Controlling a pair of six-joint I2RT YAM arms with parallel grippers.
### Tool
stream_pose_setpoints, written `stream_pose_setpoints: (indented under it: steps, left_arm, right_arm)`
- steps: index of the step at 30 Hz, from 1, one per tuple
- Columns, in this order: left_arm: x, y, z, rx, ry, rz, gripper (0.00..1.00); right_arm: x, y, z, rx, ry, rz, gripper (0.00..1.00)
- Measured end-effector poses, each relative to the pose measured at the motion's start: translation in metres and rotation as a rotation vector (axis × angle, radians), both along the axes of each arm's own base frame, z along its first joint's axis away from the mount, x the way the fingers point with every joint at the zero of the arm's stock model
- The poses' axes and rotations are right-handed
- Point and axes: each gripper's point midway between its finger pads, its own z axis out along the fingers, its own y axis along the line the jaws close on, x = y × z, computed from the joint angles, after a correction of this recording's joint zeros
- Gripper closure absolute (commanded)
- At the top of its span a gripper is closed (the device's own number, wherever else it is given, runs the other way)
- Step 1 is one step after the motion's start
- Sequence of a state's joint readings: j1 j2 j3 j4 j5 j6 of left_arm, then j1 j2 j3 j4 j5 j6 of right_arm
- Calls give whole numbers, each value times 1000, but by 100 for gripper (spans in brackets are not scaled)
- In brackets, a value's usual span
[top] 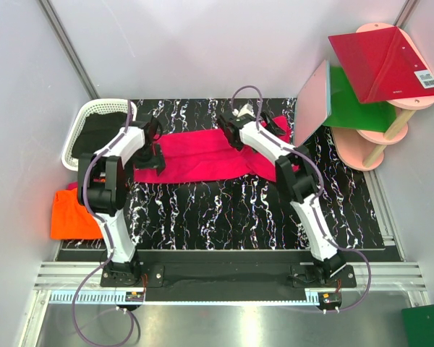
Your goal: Fold and stack the t-shirts
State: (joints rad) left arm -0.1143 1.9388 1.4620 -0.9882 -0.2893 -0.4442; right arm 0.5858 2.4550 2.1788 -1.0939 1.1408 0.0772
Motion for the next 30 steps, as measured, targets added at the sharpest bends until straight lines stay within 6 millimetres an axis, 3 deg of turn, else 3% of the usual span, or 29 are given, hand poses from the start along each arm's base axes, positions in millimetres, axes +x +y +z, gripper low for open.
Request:
stream_pose_setpoints:
  steps: [4,6,11,14,18,23,30]
  left_arm:
    - [1,-5,14,-7,-39,-14,3]
    - [-1,-9,16,-9,-47,-28,3]
    - [-14,-14,5,-11,-6,-52,3]
    - [-22,-16,-2,-18,19,-59,3]
    - [-30,-17,-8,-25,43,-66,3]
    - [-34,-18,-11,-33,47,-73,3]
    - [-34,-19,-5,-39,21,-80,3]
  right_arm:
    - [-18,-2,22,135,1,7,1]
    - [-27,4,32,289,-4,22,3]
    - [-33,19,60,605,-61,54,7]
    - [-34,34,63,767,-69,75,13]
    - [-42,53,39,939,-13,59,16]
    - [-58,63,-4,1051,88,-20,14]
    - [-43,75,-43,1059,131,-51,12]
